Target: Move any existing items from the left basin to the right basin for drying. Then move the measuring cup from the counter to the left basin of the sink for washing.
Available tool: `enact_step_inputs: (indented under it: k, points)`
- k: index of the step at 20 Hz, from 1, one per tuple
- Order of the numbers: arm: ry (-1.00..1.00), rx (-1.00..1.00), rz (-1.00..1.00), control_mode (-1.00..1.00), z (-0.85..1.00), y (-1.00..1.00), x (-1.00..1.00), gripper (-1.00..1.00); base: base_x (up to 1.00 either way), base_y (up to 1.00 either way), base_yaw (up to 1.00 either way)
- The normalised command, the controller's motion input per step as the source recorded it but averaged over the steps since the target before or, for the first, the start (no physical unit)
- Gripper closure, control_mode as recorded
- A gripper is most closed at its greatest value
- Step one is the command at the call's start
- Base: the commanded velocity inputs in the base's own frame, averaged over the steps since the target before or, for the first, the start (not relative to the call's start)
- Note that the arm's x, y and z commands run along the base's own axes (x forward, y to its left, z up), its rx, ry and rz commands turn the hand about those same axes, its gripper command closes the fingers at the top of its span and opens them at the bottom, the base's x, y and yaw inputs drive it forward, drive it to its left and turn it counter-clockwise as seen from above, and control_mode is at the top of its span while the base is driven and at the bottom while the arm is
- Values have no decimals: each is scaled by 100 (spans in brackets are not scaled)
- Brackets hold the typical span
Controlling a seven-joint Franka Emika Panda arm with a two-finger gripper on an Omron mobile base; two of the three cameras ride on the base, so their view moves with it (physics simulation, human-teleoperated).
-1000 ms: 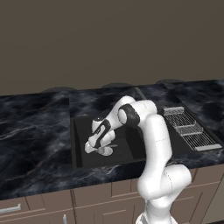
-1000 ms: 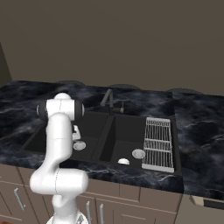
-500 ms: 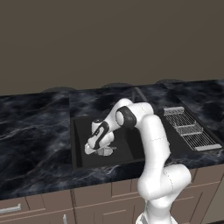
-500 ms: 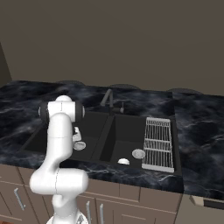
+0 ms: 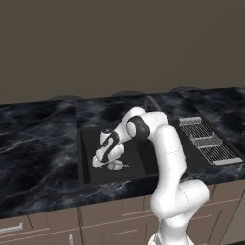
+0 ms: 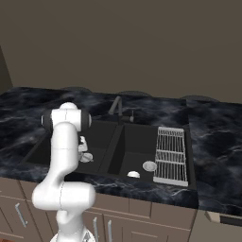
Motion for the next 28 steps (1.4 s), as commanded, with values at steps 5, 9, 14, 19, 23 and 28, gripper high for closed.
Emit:
enact_step_inputs:
  k: [5, 9, 14, 19, 23, 28]
  points:
    - [-2, 1, 0, -100, 42, 0, 0, -100, 0, 0, 0]
    - [-1, 0, 0, -100, 60, 0, -1, -100, 0, 0, 0]
    - [-1, 0, 0, -100, 64, 0, -3, -100, 0, 0, 0]
    - [0, 0, 0, -100, 58, 0, -5, -100, 0, 0, 0]
    - [0, 0, 0, -100, 69, 0, -16, -100, 0, 0, 0]
    - [0, 0, 0, -100, 74, 0, -31, -100, 0, 0, 0]
